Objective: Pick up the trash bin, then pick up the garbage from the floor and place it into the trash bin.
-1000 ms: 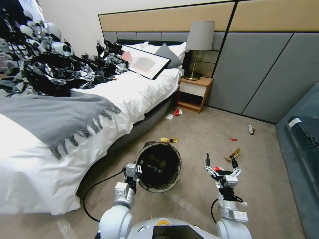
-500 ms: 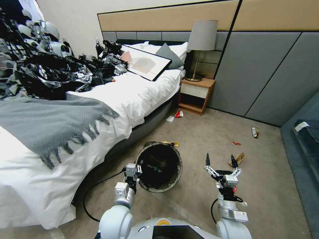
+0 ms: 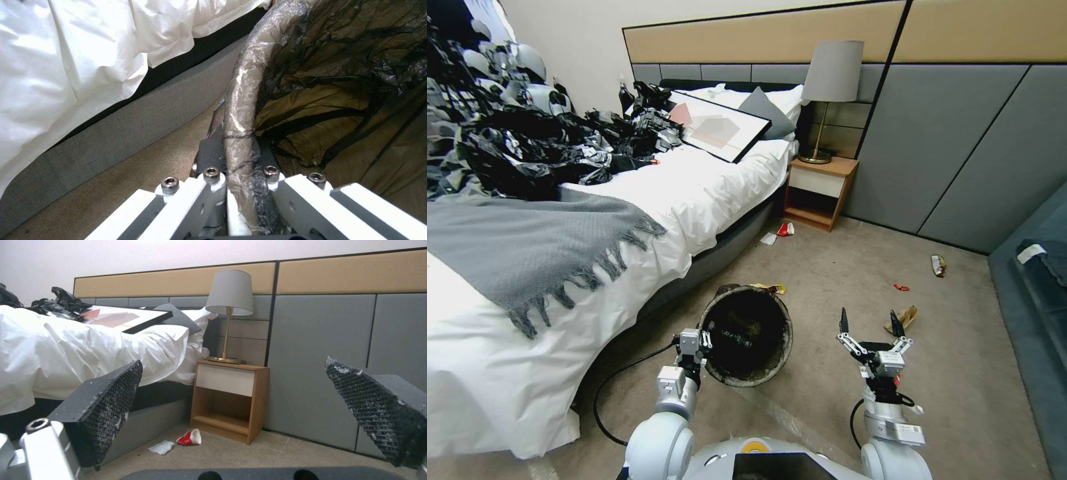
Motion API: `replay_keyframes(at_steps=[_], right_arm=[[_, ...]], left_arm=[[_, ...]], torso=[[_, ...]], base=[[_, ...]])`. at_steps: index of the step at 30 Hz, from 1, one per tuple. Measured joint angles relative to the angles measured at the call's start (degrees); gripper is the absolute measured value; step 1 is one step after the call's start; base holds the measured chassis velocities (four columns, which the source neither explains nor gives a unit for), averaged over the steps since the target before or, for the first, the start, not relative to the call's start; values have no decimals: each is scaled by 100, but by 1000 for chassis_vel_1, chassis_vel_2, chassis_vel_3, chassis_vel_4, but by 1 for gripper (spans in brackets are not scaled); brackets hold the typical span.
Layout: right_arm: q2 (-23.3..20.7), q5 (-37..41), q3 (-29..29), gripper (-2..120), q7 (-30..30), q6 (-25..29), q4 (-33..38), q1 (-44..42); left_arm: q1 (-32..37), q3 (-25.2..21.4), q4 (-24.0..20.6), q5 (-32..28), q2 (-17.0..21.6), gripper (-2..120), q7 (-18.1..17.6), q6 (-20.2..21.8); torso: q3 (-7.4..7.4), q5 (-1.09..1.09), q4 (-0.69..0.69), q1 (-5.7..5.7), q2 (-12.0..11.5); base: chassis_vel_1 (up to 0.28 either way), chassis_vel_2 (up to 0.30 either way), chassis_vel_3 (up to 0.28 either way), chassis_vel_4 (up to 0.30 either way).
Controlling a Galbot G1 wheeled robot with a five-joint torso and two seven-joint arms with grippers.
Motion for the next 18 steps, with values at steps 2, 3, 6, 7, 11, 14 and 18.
replay_keyframes(at_steps=[2,3,6,7,11,14,18], right_arm=[[0,0,0,100,0,0,0,0],[0,0,0,100,0,0,0,0],[0,0,0,100,0,0,0,0],[0,0,0,100,0,0,0,0],[0,0,0,100,0,0,1,0],[0,0,0,100,0,0,0,0],[0,0,0,100,0,0,0,0]], left_arm=[[0,0,0,0,0,0,0,0],[0,0,0,0,0,0,0,0],[0,0,0,0,0,0,0,0],[0,0,0,0,0,0,0,1],[0,0,0,0,0,0,0,0],[0,0,0,0,0,0,0,1],[0,0,0,0,0,0,0,1]], torso=[[0,0,0,0,0],[0,0,0,0,0],[0,0,0,0,0],[0,0,0,0,0],[0,0,0,0,0],[0,0,0,0,0],[0,0,0,0,0]], base=[[0,0,0,0],[0,0,0,0],[0,0,0,0],[0,0,0,0],[0,0,0,0],[0,0,0,0],[0,0,0,0]])
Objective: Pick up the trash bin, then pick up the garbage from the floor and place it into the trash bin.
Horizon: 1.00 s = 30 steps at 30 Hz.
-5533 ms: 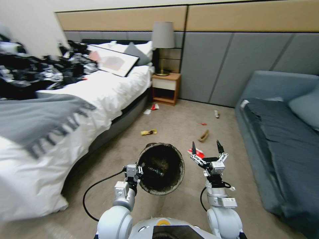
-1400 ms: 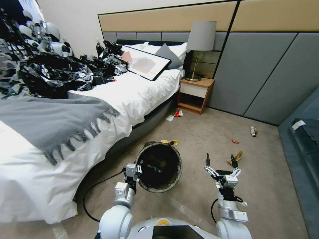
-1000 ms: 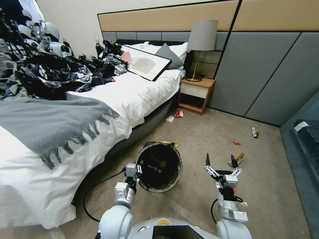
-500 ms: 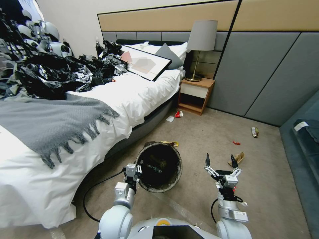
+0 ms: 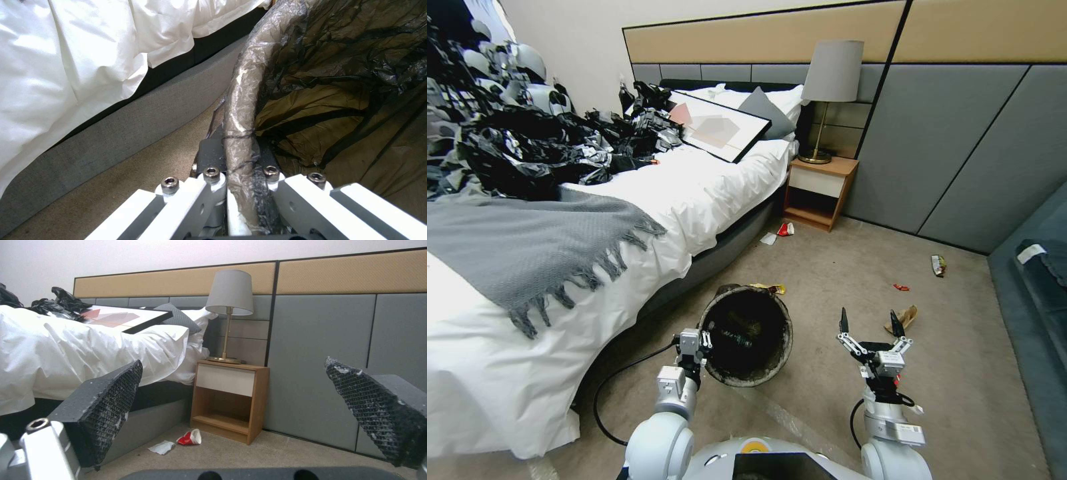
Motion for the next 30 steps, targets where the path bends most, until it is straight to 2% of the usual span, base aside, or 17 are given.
replay_keyframes(at_steps=[1,2,4,5,6,7,9,10,13,15,30], right_arm=[[-20,20,40,100,-146,-199,-25,19],[-118,73,272,100,-390,-630,-236,146],[-147,91,379,100,-428,-758,-298,194],[-228,326,851,100,-486,-1103,-394,627],[-231,436,955,100,-488,-1101,-375,778],[-219,495,1027,100,-487,-1049,-337,925],[-217,503,1050,100,-487,-1020,-303,983],[-215,510,1101,100,-484,-989,-234,1044],[-213,515,1138,100,-484,-986,-173,1107],[-218,512,1180,100,-484,-982,-152,1158],[-443,491,1415,100,-507,-1123,-281,1573]], left_arm=[[0,0,0,0,-1,0,0,0],[-4,3,0,-1,0,0,2,0],[-4,3,0,-3,0,0,2,0],[-1,2,0,-3,-2,0,0,1],[-3,1,-1,-1,-3,0,1,1],[2,2,-1,-5,-1,0,1,1],[-2,2,-2,-5,-2,0,2,1],[-5,-2,-1,-3,0,0,-1,1],[0,-1,-2,-4,0,0,1,1],[-1,-1,-1,-3,0,0,-1,1],[0,0,-1,-1,0,0,0,1]], torso=[[0,-1,-3,0,0],[0,-4,2,0,0],[-1,-2,6,-1,0],[0,5,4,0,0],[-1,-9,3,0,1],[1,6,2,1,0],[0,8,3,1,0],[0,-6,0,1,0],[0,5,0,1,0],[0,-2,-1,0,0],[0,0,0,0,0]], base=[[0,0,0,0],[0,0,0,0],[0,0,0,0],[0,0,0,0],[0,0,0,0],[0,0,0,0],[0,0,0,0],[0,0,0,0],[0,0,0,0],[0,0,0,0],[0,0,0,0]])
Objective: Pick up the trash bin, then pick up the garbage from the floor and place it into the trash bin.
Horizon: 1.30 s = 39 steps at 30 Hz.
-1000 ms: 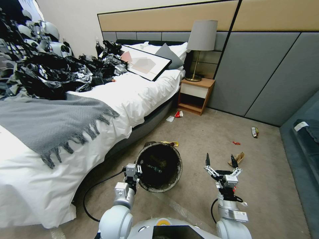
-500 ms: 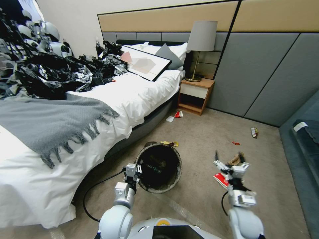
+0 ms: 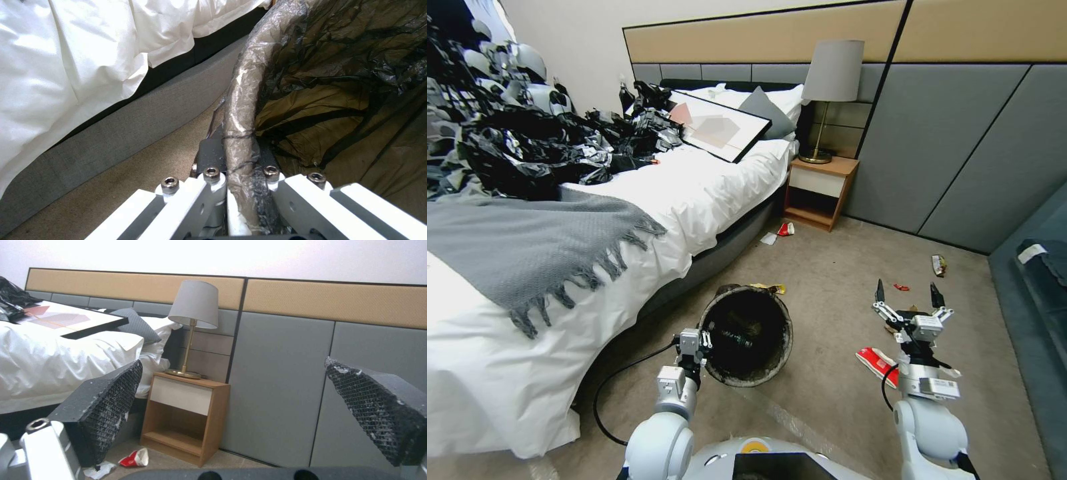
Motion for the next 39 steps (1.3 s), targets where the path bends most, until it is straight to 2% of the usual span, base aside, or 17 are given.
replay_keyframes(at_steps=[17,27,39], right_arm=[[-575,-165,-69,100,-74,-914,-1674,515],[-774,-461,-104,100,-277,-1049,-2381,655],[-1074,-1001,-16,100,-759,-932,-3733,884]], left_arm=[[0,0,0,1,0,0,0,-1],[0,0,0,1,0,0,0,-1],[0,0,0,1,0,0,0,-1]], torso=[[0,0,1,0,0],[0,1,0,0,0],[0,1,0,0,0]], base=[[0,0,0,0],[0,0,0,0],[0,0,0,0]])
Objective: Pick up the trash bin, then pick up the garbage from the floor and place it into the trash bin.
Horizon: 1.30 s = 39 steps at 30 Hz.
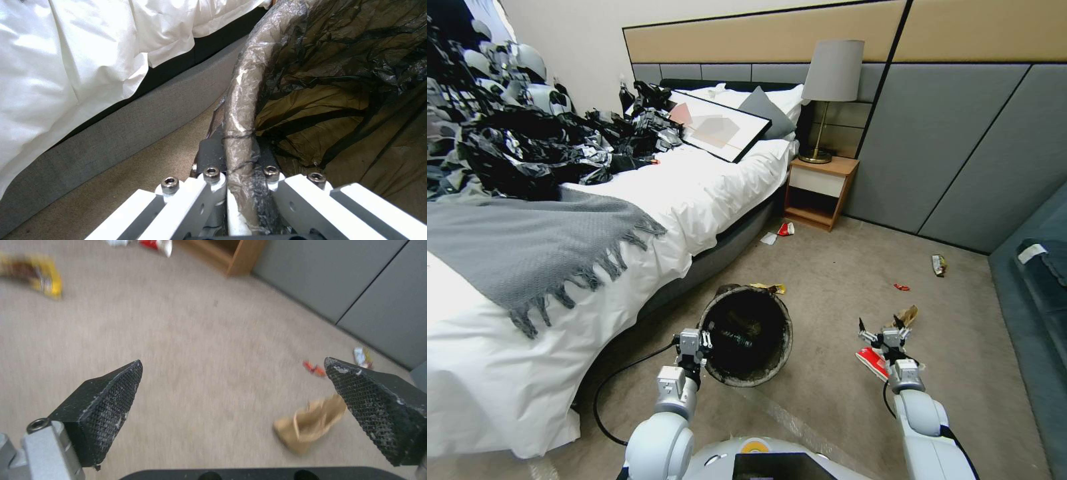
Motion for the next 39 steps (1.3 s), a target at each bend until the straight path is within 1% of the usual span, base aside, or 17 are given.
replay_keyframes(at_steps=[1,2,5,6,11,13,14,17,19,30,34,39], right_arm=[[0,0,0,100,0,0,0,0],[-26,-111,46,100,-74,61,-226,45],[-36,-185,71,100,-101,95,-343,72],[-42,-235,90,100,-117,117,-430,97],[-68,-371,164,100,-197,187,-732,174],[-106,-500,233,100,-268,277,-1083,300],[-106,-500,233,100,-268,277,-1083,300],[-160,-594,289,100,-298,364,-1513,427],[-181,-604,303,100,-295,395,-1646,457],[-231,-534,325,100,-209,428,-2158,631],[-273,-301,264,100,-147,420,-2408,754],[-372,-35,186,100,-107,353,-2769,958]], left_arm=[[0,0,0,0,0,0,0,0],[0,0,0,0,0,0,0,0],[0,0,0,0,0,0,0,0],[0,1,0,0,0,0,1,0],[0,0,0,0,0,0,0,0],[0,0,0,0,0,0,0,0],[0,0,0,0,0,0,0,0],[0,0,0,0,0,0,-1,0],[0,0,0,0,0,0,0,0],[0,0,0,0,0,0,0,0],[0,0,0,0,0,0,0,0],[0,0,0,0,0,0,0,0]], torso=[[0,0,0,0,0],[0,0,0,0,0],[0,0,-1,0,0],[0,0,2,0,0],[0,0,0,0,0],[0,0,0,0,0],[0,0,0,0,0],[0,0,0,0,0],[0,0,0,0,0],[0,-1,0,0,0],[0,0,1,-1,0],[0,0,-1,0,0]], base=[[0,0,0,0],[0,0,0,0],[0,0,0,0],[0,0,0,0],[0,0,0,0],[0,0,0,0],[0,0,0,0],[0,0,0,0],[0,0,0,0],[0,0,0,0],[0,0,0,0],[0,0,0,0]])
